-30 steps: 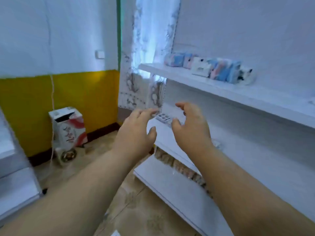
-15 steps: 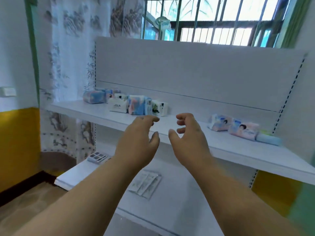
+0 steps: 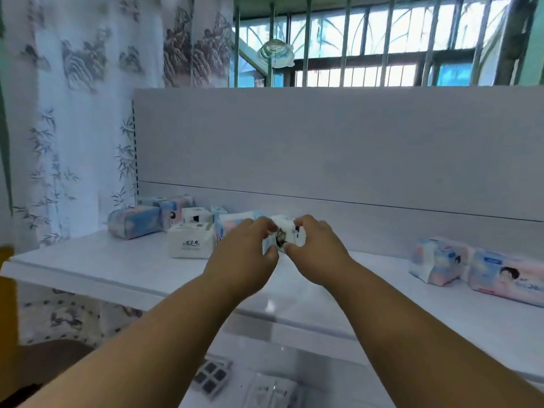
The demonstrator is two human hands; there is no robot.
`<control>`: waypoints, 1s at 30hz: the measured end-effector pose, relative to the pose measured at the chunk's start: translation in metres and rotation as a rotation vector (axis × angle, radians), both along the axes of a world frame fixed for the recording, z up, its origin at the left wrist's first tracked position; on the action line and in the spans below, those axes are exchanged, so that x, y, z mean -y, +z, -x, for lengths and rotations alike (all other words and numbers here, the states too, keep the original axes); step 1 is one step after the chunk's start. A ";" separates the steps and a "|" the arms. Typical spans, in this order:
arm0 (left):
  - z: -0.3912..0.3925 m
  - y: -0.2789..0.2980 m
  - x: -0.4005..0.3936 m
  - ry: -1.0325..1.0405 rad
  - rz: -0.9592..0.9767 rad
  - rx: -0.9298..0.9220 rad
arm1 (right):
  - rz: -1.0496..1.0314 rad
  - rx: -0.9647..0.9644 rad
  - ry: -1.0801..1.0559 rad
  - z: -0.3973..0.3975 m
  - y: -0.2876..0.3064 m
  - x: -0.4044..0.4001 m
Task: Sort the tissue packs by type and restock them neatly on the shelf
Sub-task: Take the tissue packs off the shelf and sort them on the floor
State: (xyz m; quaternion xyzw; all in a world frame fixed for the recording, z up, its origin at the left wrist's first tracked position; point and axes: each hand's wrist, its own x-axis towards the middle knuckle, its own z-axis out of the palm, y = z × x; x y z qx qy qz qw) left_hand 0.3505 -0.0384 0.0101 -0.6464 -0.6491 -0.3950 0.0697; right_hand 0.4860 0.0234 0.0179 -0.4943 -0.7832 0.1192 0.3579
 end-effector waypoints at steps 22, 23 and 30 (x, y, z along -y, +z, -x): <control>0.087 -0.001 -0.084 0.002 -0.023 0.163 | -0.186 -0.633 -0.235 0.052 0.018 -0.093; 0.094 -0.001 -0.083 0.028 -0.036 0.172 | -0.179 -0.735 -0.164 0.060 0.023 -0.083; 0.167 -0.013 -0.097 0.505 0.329 -0.058 | 0.226 -0.867 0.126 0.143 0.007 -0.054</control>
